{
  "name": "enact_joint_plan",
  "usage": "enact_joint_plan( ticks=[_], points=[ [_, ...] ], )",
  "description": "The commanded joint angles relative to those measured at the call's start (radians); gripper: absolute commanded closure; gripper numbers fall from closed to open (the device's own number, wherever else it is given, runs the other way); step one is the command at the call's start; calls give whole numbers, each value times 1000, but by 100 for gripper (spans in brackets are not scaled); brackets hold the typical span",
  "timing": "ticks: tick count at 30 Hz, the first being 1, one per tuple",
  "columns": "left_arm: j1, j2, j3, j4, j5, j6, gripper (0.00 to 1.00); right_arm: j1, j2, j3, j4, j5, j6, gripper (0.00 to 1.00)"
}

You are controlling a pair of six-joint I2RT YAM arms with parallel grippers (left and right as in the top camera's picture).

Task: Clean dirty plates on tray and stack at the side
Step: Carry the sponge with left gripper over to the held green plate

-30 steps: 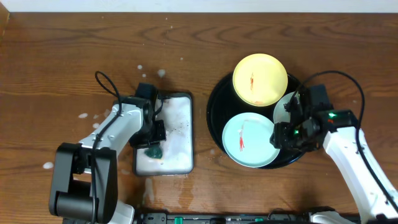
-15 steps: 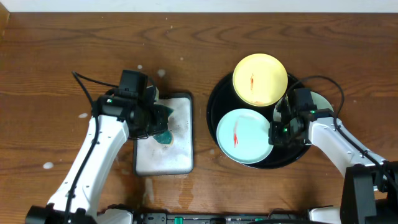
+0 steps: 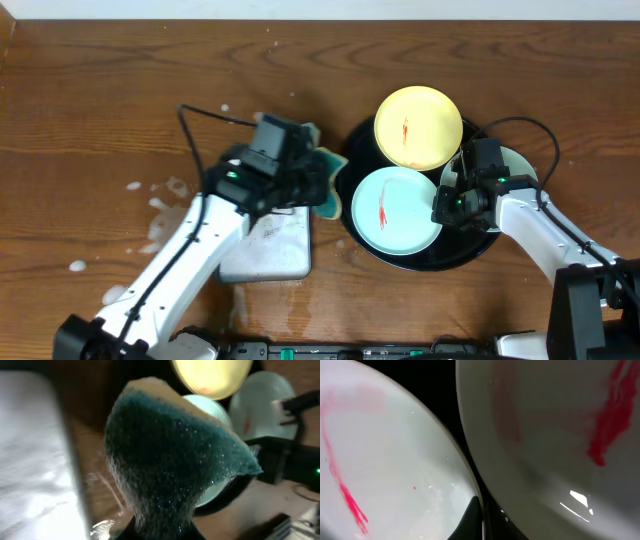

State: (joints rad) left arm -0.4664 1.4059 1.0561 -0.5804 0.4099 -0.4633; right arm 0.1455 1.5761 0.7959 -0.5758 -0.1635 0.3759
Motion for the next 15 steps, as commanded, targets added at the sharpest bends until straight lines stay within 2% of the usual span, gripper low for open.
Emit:
enact_joint_plan(
  ticks=[1,4,11,15],
  points=[
    [-69,56,21,76,-20,-101,92,36,1,0,4,-37,4,99],
    [-121,133,23,157,-30,-127,92,71,1,-1,-11,-30,1,99],
    [-180,349,89,228,-52,-145,92,97,1,0,-15,-1,2,99],
    [-229,447,94,362,-51,-171,92,97,1,0,-15,3,1,99]
  ],
)
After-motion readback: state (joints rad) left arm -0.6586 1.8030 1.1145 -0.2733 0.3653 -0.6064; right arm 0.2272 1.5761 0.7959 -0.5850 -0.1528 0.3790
